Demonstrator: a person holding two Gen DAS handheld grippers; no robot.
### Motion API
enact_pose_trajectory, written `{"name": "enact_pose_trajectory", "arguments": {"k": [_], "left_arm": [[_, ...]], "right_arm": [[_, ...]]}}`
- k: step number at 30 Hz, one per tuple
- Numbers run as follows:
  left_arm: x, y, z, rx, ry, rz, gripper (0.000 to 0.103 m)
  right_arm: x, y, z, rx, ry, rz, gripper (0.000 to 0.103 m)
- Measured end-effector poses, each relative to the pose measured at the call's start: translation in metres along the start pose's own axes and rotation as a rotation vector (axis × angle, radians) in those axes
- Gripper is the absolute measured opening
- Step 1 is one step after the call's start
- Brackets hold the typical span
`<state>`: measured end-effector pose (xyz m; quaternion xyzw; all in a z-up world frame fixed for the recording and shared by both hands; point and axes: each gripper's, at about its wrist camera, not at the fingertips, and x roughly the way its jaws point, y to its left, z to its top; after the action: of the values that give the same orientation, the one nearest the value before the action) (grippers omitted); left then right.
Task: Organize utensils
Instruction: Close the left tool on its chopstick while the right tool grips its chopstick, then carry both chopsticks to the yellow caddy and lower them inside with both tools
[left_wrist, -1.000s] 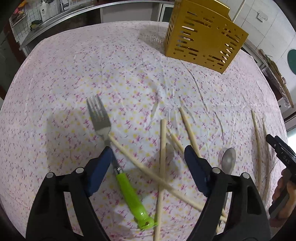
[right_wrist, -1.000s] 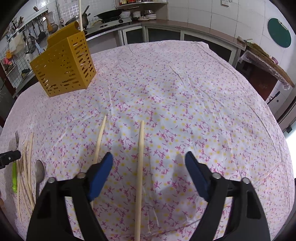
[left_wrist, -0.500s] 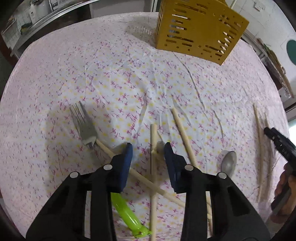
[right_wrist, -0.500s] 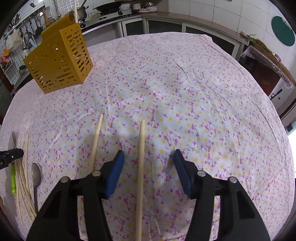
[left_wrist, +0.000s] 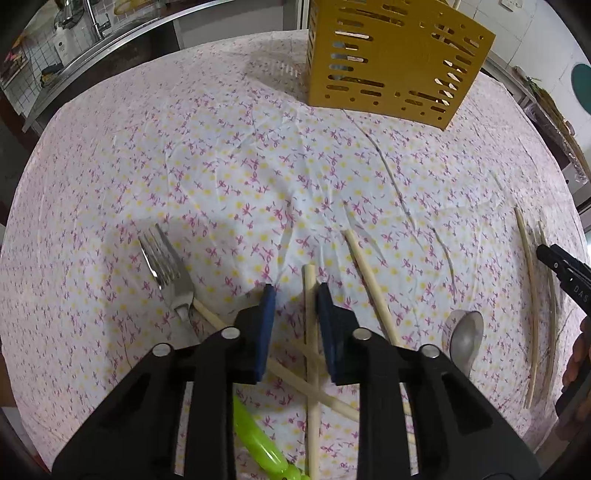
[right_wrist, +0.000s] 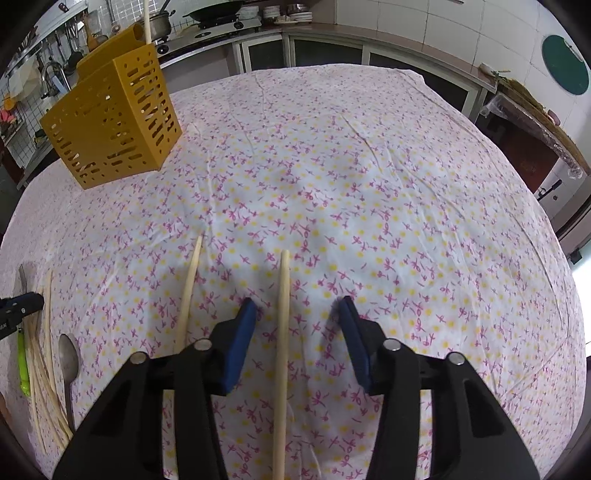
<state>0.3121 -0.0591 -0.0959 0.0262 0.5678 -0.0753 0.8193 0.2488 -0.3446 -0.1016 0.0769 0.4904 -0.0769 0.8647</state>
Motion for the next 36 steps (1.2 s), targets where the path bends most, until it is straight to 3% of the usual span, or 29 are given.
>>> {"name": "enact_pose_trajectory", "arguments": {"k": [4, 9, 10, 16, 24, 27, 36], "left_arm": [[0.004, -0.003, 0.008, 0.009, 0.003, 0.002, 0.019], [0.004, -0.003, 0.009, 0.03, -0.005, 0.011, 0.011], [0.003, -0.003, 0.008, 0.029, -0.007, 0.01, 0.008], [0.0, 0.004, 0.009, 0.011, -0.001, -0.028, 0.006], [-0.022, 0.02, 0.0, -0.008, -0.042, -0.063, 0.005], [-0.041, 0.023, 0.0, -0.016, -0.097, -0.097, 0.005], [-0.113, 0.015, -0.001, 0.017, -0.311, -0.1, 0.004]], "right_arm": [[0.003, 0.004, 0.005, -0.012, 0.013, -0.01, 0.04], [0.002, 0.01, 0.007, -0.038, 0.031, 0.001, 0.01], [0.001, 0.01, 0.007, -0.036, 0.032, 0.009, 0.008], [-0.011, 0.011, 0.004, -0.033, -0.004, 0.017, 0.006], [-0.044, 0.011, 0.012, -0.02, -0.124, 0.055, 0.006], [-0.057, 0.014, 0.015, -0.006, -0.176, 0.084, 0.006], [-0.092, 0.031, 0.018, 0.004, -0.313, 0.143, 0.006]]}}
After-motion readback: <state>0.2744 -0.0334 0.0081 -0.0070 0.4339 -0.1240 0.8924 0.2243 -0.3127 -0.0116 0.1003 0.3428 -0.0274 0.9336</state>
